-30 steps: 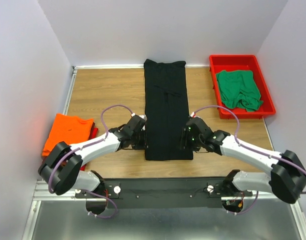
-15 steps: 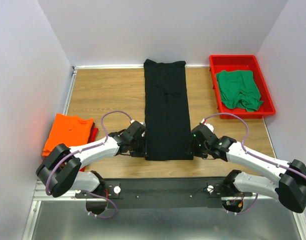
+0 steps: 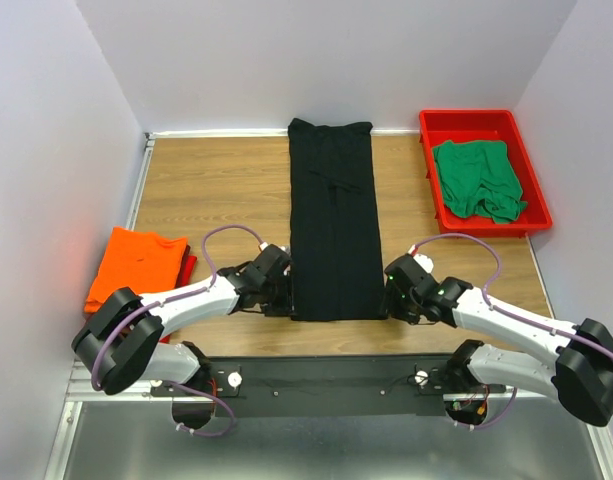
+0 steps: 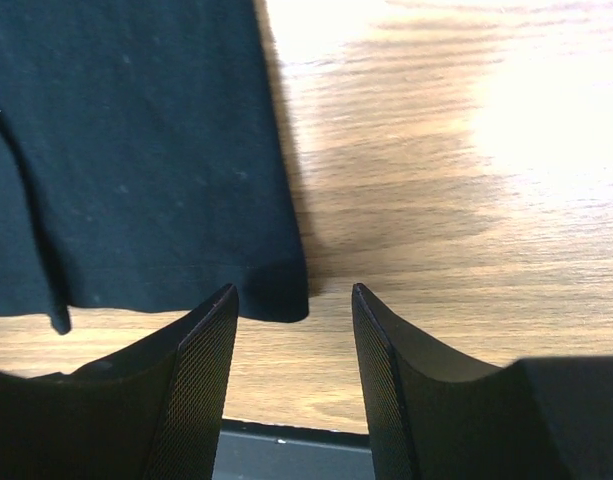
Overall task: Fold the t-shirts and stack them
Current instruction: Fold the tshirt
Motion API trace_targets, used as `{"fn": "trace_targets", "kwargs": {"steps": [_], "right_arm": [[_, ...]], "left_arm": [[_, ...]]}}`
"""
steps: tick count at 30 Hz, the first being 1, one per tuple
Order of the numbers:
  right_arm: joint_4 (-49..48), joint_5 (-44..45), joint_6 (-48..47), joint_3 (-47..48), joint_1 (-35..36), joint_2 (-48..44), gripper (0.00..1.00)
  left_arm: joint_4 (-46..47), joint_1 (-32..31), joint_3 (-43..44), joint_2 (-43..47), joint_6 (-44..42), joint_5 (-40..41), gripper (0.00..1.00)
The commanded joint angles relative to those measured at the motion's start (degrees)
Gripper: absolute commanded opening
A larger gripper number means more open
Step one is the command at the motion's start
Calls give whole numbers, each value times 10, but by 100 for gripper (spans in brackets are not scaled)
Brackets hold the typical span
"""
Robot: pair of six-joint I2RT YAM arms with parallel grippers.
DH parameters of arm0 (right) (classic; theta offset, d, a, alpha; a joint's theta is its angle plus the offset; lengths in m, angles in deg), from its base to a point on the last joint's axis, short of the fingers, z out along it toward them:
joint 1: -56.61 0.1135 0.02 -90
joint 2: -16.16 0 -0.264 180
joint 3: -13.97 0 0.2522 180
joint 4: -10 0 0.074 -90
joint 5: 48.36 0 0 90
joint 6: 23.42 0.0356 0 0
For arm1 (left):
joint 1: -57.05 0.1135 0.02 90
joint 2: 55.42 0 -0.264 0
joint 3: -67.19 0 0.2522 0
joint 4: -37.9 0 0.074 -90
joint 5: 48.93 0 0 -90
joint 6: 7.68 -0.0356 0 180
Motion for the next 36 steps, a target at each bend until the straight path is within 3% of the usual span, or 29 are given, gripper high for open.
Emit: {"fn": "trace_targets", "kwargs": {"steps": [1, 3, 17, 23, 28, 30, 36], "right_arm": [[3, 23, 18, -13, 2, -2, 56], [-5, 19, 19, -15, 3, 2, 52], [-50, 3, 20, -34, 4, 28, 50], [-67, 4, 15, -34, 2, 44, 37], [-66, 2, -11, -26, 2, 58, 15], [-64, -9, -22, -25, 3, 56, 6], [-34, -73, -39, -43, 3, 16, 0]], "left_arm": [[1, -7, -20, -8, 7, -2, 44], [1, -11, -23, -13, 7, -3, 42], [-9, -17, -35, -8, 19, 10, 36], [0, -20, -33, -13, 17, 7, 21], [-1, -21, -20, -15, 2, 3, 11], [-5, -22, -19, -9, -2, -2, 2], [-41, -41, -19, 2, -7, -15, 0]]}}
